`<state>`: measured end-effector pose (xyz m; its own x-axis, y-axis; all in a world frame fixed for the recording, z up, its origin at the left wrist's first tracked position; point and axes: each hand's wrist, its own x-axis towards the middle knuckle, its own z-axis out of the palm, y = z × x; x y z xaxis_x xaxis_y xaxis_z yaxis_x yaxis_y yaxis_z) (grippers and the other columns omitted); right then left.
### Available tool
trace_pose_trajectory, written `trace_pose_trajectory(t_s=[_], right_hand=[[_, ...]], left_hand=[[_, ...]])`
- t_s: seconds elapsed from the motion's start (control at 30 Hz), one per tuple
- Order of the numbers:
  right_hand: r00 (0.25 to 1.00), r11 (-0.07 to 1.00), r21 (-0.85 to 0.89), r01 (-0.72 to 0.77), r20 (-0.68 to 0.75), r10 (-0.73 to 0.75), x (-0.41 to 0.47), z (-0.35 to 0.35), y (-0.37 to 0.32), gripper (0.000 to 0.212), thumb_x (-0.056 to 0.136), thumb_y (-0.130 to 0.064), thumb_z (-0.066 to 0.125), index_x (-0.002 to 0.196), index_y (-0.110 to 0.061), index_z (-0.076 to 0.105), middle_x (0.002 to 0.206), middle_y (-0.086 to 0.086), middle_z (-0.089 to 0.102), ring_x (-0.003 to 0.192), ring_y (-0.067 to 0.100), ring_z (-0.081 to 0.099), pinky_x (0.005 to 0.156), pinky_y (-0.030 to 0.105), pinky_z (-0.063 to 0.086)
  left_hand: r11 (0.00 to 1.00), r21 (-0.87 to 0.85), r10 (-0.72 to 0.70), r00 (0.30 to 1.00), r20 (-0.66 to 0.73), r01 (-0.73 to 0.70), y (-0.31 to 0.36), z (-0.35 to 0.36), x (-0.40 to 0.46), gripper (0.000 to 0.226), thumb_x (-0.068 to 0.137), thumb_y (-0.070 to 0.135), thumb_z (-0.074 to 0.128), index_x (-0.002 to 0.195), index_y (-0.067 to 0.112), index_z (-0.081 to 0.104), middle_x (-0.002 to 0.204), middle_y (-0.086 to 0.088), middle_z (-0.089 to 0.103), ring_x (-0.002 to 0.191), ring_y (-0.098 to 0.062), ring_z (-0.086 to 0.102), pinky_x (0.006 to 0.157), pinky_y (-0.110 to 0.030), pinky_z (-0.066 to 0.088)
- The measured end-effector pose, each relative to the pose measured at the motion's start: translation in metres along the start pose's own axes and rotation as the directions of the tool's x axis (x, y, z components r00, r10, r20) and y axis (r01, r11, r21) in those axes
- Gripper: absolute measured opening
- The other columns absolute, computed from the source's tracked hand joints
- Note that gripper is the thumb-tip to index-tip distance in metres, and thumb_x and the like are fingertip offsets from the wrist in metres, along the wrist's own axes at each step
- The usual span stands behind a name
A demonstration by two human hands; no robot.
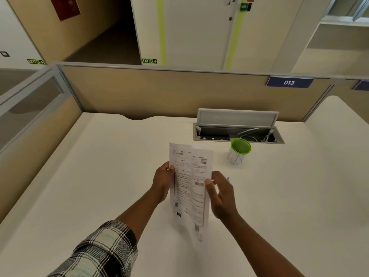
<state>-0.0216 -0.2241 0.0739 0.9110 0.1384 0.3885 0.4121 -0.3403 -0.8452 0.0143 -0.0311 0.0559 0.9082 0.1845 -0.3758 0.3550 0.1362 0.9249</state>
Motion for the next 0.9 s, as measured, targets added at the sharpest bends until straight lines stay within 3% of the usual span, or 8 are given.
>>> trace_pose_trajectory(t_s=[0.17,0.3,0.43,0.5,0.6,0.7,0.8,0.9], right_hand=[[0.94,0.921,0.233,-0.311,-0.066,0.334,0.01,-0.012,0.022,0.047,0.097,-0.048,0.03,0.116,-0.018,0.061,0.11,-0.009,0.066,0.106,0.004,0.06,0.084,0.02,0.045],[0.839,0.8,0.271,-0.536,0.062,0.541,0.017,-0.016,0.045,0.049,0.104,-0.043,0.023,0.125,-0.019,0.061,0.128,-0.003,0.062,0.123,0.011,0.053,0.104,0.035,0.038],[0.816,0.779,0.246,-0.577,0.202,0.541,0.024,-0.021,0.044,0.023,0.091,-0.028,0.048,0.097,-0.028,0.07,0.102,-0.016,0.073,0.098,0.002,0.063,0.085,0.028,0.043],[0.802,0.764,0.249,-0.595,0.243,0.546,0.024,-0.021,0.044,0.024,0.085,-0.032,0.055,0.105,-0.028,0.068,0.106,-0.012,0.074,0.106,0.009,0.065,0.08,0.025,0.042],[0.764,0.712,0.288,-0.64,0.336,0.551,0.024,-0.021,0.044,0.036,0.081,-0.041,0.06,0.113,-0.025,0.063,0.107,-0.002,0.074,0.106,0.017,0.067,0.089,0.034,0.046],[0.763,0.694,0.326,-0.641,0.364,0.534,0.024,-0.02,0.045,0.034,0.083,-0.035,0.065,0.113,-0.02,0.06,0.106,0.005,0.074,0.101,0.018,0.068,0.09,0.038,0.048],[0.776,0.697,0.351,-0.625,0.375,0.506,0.024,-0.02,0.043,0.026,0.085,-0.025,0.07,0.108,-0.018,0.062,0.105,0.014,0.073,0.093,0.017,0.067,0.086,0.038,0.049],[0.789,0.743,0.298,-0.6,0.378,0.485,0.026,-0.016,0.038,0.012,0.09,-0.026,0.065,0.102,-0.024,0.066,0.109,0.002,0.073,0.096,0.013,0.065,0.087,0.039,0.047]], left_hand=[[0.998,-0.059,-0.007,0.999,0.033,0.009,0.002,-0.001,0.002,0.028,0.103,0.015,0.042,0.112,0.014,0.068,0.108,-0.01,0.075,0.097,-0.031,0.071,0.078,-0.041,0.059],[0.99,-0.131,-0.04,0.997,0.064,0.048,0.003,0.001,0.001,0.027,0.102,0.011,0.043,0.115,0.011,0.066,0.104,-0.012,0.075,0.087,-0.027,0.073,0.066,-0.035,0.059],[0.977,-0.191,-0.075,0.992,0.102,0.094,0.004,0.003,0.001,0.03,0.098,0.006,0.043,0.113,0.011,0.069,0.1,-0.014,0.076,0.08,-0.027,0.072,0.068,-0.039,0.059],[0.97,-0.219,-0.085,0.99,0.117,0.109,0.004,0.003,0.001,0.031,0.097,0.005,0.043,0.111,0.01,0.07,0.1,-0.016,0.075,0.082,-0.03,0.071,0.073,-0.042,0.059],[0.954,-0.27,-0.098,0.988,0.123,0.129,0.003,0.004,0.002,0.032,0.094,0.002,0.043,0.107,0.008,0.072,0.101,-0.02,0.073,0.083,-0.034,0.069,0.079,-0.048,0.058],[0.94,-0.308,-0.113,0.986,0.122,0.146,0.003,0.005,0.004,0.033,0.093,0.003,0.042,0.11,0.003,0.07,0.101,-0.025,0.07,0.084,-0.038,0.065,0.087,-0.057,0.053],[0.913,-0.367,-0.144,0.982,0.12,0.179,0.005,0.006,0.005,0.032,0.095,0.006,0.041,0.109,0.0,0.069,0.093,-0.022,0.068,0.078,-0.036,0.064,0.079,-0.049,0.055],[0.861,-0.439,-0.202,0.965,0.17,0.257,0.007,0.005,0.006,0.033,0.096,0.015,0.041,0.102,0.0,0.07,0.088,-0.02,0.071,0.075,-0.037,0.069,0.07,-0.046,0.06]])
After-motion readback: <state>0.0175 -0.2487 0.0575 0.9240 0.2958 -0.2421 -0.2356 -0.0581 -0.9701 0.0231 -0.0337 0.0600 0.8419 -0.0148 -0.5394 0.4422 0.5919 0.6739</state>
